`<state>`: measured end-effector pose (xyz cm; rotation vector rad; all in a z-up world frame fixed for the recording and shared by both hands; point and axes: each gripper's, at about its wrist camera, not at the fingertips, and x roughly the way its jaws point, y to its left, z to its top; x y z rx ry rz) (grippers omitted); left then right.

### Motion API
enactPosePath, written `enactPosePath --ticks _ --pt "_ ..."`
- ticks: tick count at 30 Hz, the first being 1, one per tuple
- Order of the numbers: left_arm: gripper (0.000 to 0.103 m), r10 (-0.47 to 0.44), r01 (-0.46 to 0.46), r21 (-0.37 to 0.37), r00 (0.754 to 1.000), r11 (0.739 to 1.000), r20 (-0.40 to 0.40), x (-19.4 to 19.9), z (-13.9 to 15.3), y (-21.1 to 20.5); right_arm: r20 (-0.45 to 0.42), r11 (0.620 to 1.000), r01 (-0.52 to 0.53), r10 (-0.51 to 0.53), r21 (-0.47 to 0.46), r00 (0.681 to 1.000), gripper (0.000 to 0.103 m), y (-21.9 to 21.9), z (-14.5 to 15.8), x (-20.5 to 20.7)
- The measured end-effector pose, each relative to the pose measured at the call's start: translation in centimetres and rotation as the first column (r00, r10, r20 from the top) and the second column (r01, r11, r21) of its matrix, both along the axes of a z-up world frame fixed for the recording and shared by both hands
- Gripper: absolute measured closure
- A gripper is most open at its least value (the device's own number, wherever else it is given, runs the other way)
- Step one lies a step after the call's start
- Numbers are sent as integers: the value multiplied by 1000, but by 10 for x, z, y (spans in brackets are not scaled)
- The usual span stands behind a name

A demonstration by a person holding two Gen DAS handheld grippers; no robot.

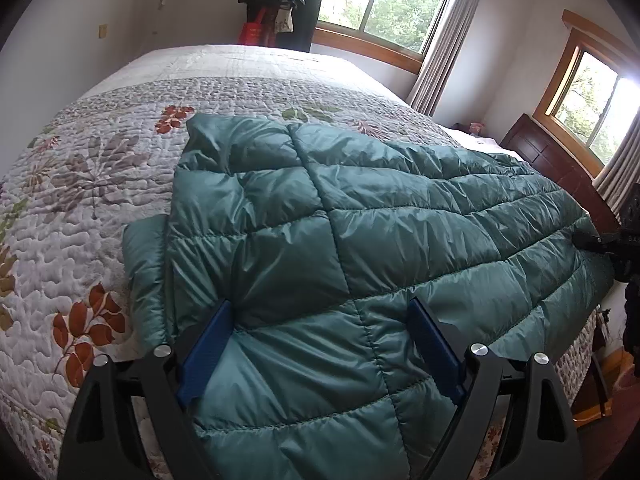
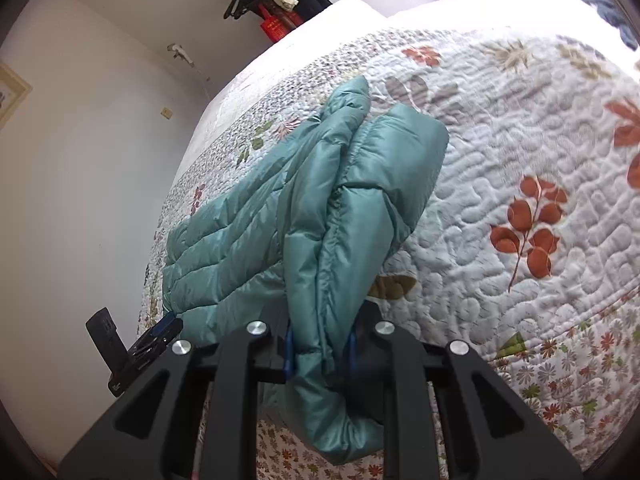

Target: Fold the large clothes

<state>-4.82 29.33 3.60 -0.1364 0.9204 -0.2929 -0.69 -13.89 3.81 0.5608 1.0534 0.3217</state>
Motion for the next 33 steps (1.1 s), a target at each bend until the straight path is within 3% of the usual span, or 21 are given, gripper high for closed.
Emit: enactPosePath --ticks 6,14,23,28,33 --pt "14 -5 5 -7 1000 1000 2 1 0 1 54 996 -55 59 -68 997 86 27 35 0" --pt "14 -4 4 -10 1000 1000 3 0 0 0 106 966 -178 200 -188 974 86 93 78 10" --pt "14 -18 18 -26 1000 1000 0 -2 3 2 98 913 -340 369 -226 924 85 175 86 30" --pt "15 -93 92 -171 996 981 3 -5 13 30 69 867 -438 465 -236 883 85 224 74 40" --pt "15 -113 119 -367 993 922 37 -5 28 75 32 822 -516 538 -243 842 84 262 56 48"
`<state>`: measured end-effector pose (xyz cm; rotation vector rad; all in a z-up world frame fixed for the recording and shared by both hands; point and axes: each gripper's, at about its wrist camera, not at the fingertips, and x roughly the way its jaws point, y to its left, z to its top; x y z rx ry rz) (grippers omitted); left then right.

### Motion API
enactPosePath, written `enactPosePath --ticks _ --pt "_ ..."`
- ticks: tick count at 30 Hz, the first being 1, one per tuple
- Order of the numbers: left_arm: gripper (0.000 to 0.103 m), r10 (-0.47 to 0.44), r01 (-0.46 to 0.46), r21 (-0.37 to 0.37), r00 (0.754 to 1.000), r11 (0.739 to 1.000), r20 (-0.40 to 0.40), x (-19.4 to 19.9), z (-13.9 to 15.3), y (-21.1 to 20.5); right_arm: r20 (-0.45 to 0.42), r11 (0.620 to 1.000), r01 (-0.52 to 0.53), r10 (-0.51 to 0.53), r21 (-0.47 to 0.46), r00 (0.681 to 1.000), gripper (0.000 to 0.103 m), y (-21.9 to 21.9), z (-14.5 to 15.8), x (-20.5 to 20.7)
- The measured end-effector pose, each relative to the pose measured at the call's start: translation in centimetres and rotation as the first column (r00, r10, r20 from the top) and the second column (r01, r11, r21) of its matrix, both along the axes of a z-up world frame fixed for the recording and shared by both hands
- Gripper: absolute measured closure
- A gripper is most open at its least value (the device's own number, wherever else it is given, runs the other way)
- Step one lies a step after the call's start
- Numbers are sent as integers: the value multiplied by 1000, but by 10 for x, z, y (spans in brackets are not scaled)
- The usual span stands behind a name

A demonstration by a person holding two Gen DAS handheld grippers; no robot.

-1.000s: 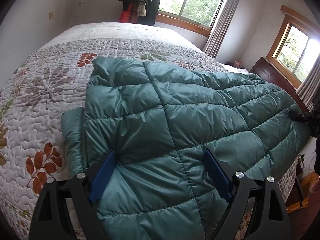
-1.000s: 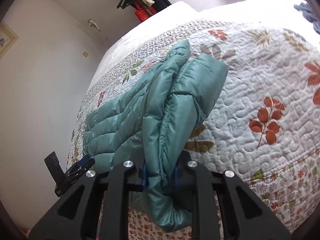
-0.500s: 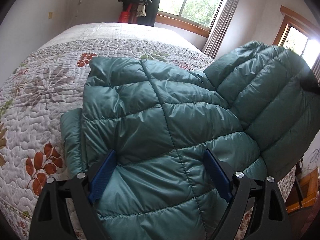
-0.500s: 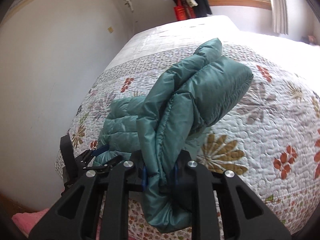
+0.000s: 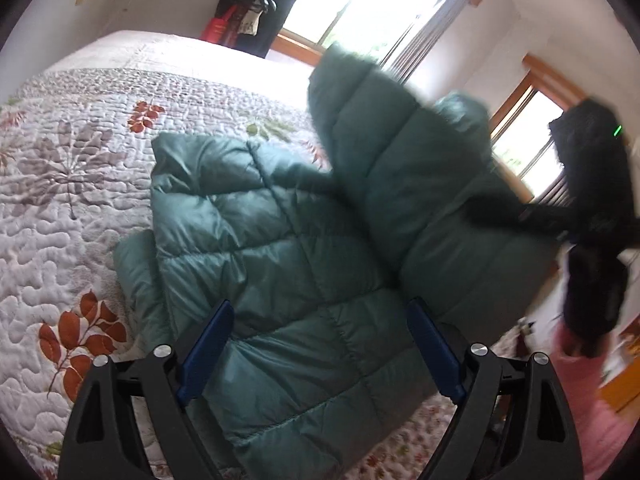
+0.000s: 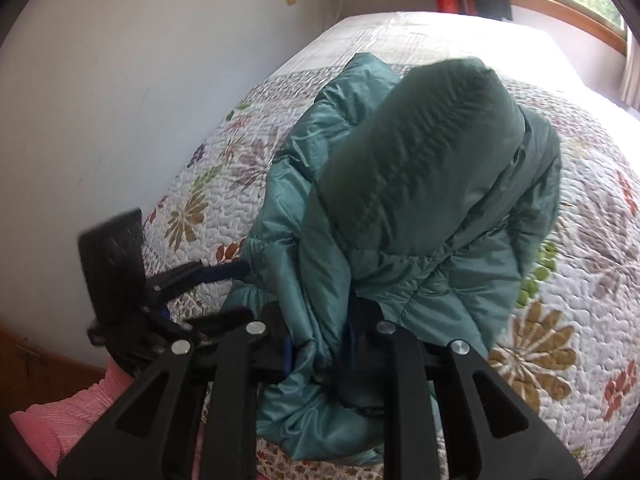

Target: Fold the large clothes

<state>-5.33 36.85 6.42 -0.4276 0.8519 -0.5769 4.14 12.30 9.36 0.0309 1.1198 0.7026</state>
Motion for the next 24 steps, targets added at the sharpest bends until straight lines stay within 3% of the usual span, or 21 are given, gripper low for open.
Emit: enactPosePath --ticks 5,10,13,20,22,24 --pt "15 -1 -2 -153 1000 988 -20 16 14 24 -17 997 -68 67 -25 998 80 32 -22 1" --pt "15 -52 46 -196 998 980 -28 44 19 16 -3 995 -100 100 -26 995 74 47 -33 -6" --pt "15 -94 89 -183 995 979 -19 57 22 2 -5 995 -104 104 -13 995 72 47 -38 -6" --pt "12 -108 105 -55 993 993 -51 86 17 -32 26 992 -125 125 -8 992 61 39 -39 -15" --pt "15 -77 76 -15 993 997 -90 94 10 -37 35 991 -130 130 10 991 56 36 -39 -20" --pt "42 -77 73 -36 990 997 -121 102 1 -37 43 990 -132 130 50 991 48 27 -35 -25"
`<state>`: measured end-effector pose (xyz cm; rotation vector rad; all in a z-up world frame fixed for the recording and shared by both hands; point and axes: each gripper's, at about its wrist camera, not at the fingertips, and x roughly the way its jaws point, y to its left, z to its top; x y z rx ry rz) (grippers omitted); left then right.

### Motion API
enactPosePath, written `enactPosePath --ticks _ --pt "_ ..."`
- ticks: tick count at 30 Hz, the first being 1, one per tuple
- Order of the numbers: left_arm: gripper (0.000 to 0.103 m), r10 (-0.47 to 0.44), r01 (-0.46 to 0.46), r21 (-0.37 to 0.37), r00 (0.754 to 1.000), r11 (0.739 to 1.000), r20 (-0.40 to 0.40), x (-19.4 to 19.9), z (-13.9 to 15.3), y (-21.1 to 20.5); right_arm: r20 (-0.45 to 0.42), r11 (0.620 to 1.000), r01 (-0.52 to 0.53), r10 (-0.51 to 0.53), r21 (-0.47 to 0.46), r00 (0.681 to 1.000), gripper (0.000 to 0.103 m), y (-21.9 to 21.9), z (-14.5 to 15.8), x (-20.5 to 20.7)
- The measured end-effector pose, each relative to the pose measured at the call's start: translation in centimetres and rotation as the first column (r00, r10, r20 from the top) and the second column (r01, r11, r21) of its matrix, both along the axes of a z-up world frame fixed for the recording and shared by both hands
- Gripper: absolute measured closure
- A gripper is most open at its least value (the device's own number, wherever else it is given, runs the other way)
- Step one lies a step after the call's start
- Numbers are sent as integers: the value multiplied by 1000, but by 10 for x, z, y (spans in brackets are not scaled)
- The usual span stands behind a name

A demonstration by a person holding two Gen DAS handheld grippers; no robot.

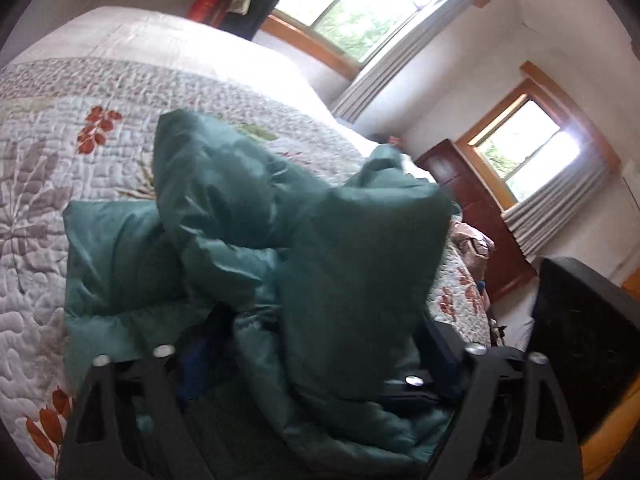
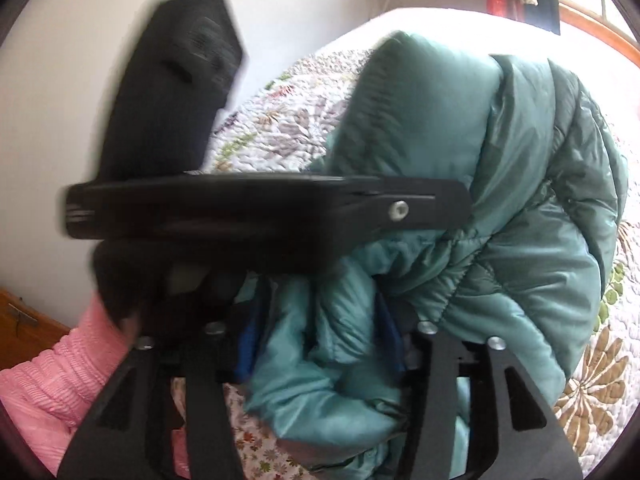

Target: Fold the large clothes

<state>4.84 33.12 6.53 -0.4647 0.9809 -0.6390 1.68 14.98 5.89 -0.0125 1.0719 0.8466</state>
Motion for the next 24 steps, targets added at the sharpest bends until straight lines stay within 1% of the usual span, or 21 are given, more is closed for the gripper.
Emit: enactPosePath --ticks 1,2,3,6,8,10,12,14,16,18,20,22,24 --pt "49 1 -2 -25 1000 1000 -15 2 -3 2 6 1000 1 -2 27 1000 48 -10 5 -4" --pt "60 -2 1 -45 1000 999 -22 3 -5 4 16 999 2 -3 53 1000 48 -19 11 -8" --pt "68 -6 5 -61 1000 998 -23 4 -6 6 25 997 3 -5 83 1000 48 -29 17 -12" --pt "82 -34 34 -87 999 996 -5 3 -4 9 45 981 20 -29 192 999 44 -67 36 -22" --pt "85 -70 73 -107 997 992 29 1 6 6 60 971 72 -88 229 994 44 -94 46 -23" --pt "86 -117 127 -131 990 983 83 -4 25 2 58 959 142 -160 244 985 44 -123 48 -16" --pt "87 -166 189 -150 974 970 154 -13 50 -1 32 947 199 -214 252 976 43 -143 44 -9" --pt "87 -194 231 -161 956 959 218 -22 71 1 19 941 238 -250 242 968 43 -157 37 -2" --pt "86 -188 232 -162 950 959 249 -29 80 12 12 942 250 -259 224 966 43 -154 29 2" --pt "86 -161 208 -175 955 962 248 -30 77 30 -1 946 236 -242 221 970 43 -145 23 6" --pt "86 -104 151 -198 968 969 229 -29 64 54 22 956 221 -229 194 973 43 -131 22 6" --pt "85 -38 77 -232 985 970 168 -23 38 83 44 967 196 -206 162 978 43 -121 20 5" --pt "84 22 5 -258 995 966 101 -18 8 108 45 978 160 -167 136 985 43 -103 15 4"
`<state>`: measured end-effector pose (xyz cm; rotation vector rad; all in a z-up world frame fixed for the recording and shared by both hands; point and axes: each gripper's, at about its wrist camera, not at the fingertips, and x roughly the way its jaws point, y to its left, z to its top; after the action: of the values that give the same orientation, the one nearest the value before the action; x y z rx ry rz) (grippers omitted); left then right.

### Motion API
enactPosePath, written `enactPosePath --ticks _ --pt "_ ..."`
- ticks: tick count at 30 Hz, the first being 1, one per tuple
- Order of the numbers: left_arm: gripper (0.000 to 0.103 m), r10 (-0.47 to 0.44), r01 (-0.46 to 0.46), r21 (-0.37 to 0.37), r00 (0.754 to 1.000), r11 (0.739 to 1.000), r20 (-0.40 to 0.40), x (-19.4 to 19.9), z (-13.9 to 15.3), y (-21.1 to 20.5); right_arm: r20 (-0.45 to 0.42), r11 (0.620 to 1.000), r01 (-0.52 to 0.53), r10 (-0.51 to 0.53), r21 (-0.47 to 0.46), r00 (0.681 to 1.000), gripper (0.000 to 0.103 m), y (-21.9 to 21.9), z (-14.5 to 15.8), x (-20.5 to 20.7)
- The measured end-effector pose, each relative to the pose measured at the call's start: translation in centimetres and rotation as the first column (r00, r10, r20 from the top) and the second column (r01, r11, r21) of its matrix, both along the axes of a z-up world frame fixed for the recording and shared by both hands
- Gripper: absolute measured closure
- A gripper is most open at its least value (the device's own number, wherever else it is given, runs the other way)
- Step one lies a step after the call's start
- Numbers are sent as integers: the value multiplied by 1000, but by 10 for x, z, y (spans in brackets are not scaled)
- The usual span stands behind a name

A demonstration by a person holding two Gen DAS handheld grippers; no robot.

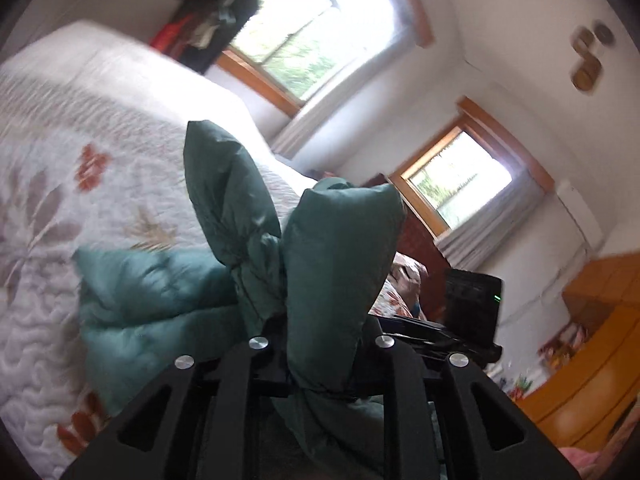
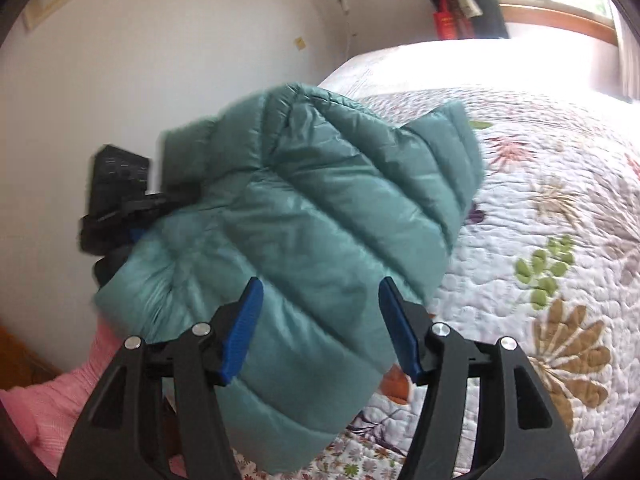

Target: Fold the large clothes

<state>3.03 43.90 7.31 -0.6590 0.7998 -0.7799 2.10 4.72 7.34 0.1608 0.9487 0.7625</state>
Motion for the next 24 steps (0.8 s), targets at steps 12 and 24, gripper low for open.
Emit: enactPosePath --ticks 12,24 --pt "61 113 -127 -70 978 989 -177 -1 -85 57 -56 969 -92 81 -230 995 39 77 -31 6" --pt "40 226 -238 153 970 959 92 -123 27 40 7 965 -176 181 -196 983 43 108 36 32"
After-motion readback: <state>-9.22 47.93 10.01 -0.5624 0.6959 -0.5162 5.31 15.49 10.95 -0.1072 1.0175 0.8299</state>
